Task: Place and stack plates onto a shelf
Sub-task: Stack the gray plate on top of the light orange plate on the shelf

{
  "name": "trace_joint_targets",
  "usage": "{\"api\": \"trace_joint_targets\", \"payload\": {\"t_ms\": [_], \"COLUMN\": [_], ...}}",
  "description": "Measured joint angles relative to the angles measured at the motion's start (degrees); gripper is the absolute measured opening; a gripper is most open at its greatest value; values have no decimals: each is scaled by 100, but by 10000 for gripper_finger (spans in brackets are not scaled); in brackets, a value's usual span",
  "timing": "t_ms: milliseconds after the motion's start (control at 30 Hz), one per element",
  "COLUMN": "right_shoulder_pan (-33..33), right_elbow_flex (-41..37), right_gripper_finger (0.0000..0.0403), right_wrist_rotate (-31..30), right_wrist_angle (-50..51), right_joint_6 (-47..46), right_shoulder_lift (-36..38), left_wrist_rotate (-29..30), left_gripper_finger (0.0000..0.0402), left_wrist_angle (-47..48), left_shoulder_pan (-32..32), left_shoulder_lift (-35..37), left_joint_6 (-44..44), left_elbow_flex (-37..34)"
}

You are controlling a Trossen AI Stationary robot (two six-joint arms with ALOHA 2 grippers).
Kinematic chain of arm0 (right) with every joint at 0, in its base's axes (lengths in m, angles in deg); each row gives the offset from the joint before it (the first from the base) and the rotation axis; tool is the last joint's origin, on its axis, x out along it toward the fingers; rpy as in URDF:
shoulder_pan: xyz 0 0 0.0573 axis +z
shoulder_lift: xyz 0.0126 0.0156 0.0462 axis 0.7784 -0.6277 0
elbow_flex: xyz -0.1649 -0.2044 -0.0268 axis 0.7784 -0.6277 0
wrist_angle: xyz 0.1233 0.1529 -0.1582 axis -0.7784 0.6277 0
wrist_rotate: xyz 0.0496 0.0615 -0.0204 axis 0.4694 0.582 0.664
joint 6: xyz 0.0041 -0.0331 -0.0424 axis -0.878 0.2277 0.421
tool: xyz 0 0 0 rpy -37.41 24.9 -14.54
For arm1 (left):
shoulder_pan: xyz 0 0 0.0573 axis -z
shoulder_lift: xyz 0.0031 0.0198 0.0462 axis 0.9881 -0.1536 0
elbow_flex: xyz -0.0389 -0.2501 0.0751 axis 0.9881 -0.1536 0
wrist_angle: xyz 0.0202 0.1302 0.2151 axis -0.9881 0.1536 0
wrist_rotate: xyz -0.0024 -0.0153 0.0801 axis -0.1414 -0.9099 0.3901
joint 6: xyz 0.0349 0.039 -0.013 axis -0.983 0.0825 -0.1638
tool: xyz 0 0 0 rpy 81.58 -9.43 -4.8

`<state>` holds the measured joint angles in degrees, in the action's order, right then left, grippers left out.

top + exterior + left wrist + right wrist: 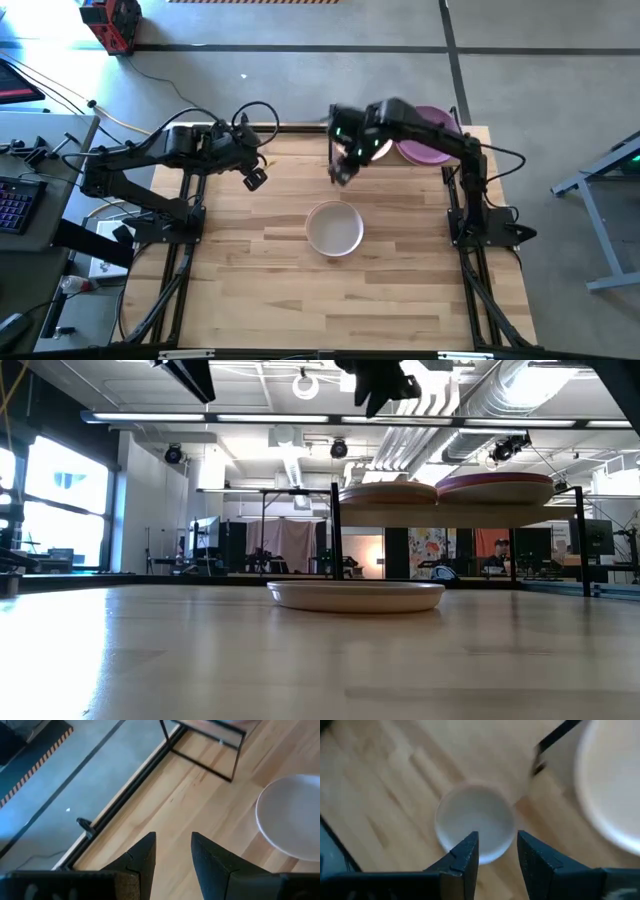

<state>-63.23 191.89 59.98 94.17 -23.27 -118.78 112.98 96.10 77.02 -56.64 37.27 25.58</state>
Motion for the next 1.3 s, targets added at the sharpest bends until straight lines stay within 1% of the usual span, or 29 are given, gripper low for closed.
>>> {"api": "trace_joint_targets", "payload": {"t_ms": [167,233,333,467,633,767,1000,1133,1200,1300], "right_shoulder_pan": [713,923,1162,1405,1677,1888,2219,2236,2236,2242], "right_elbow_flex": [-583,-845,-1207,-1741,-2323,-2579,-2748,-2748,-2748,-2750], "right_gripper_finger": [113,113,113,113,113,113,113,113,113,113], "right_wrist_rotate": [2,-2,-117,-113,33,89,196,31,-4,-209], "right_wrist_angle": [6,8,-15,-103,-134,-338,-744,-797,-803,-690], "right_joint_6": [-446,-799,-1272,-1808,-2424,-2860,-3458,-3728,-3772,-3676], "right_shoulder_lift": [1,1,-2,-7,-9,-9,-9,-9,-9,38], "left_wrist_rotate": [-36,-187,-358,-378,-446,-446,-464,-466,-463,-463], "left_gripper_finger": [111,111,111,111,111,111,111,111,111,111], "left_wrist_angle": [78,77,-57,-116,-219,-250,-369,-343,-308,-306], "left_shoulder_pan": [0,-2,-2,-7,-15,-15,-17,-17,-17,-17], "left_shoulder_lift": [-1,-2,-4,-2,0,-1,-2,-2,-2,-2], "left_joint_6": [158,159,157,163,240,252,257,255,257,268], "left_elbow_flex": [-402,-605,-936,-1276,-1515,-1641,-1748,-1748,-1748,-1748]}}
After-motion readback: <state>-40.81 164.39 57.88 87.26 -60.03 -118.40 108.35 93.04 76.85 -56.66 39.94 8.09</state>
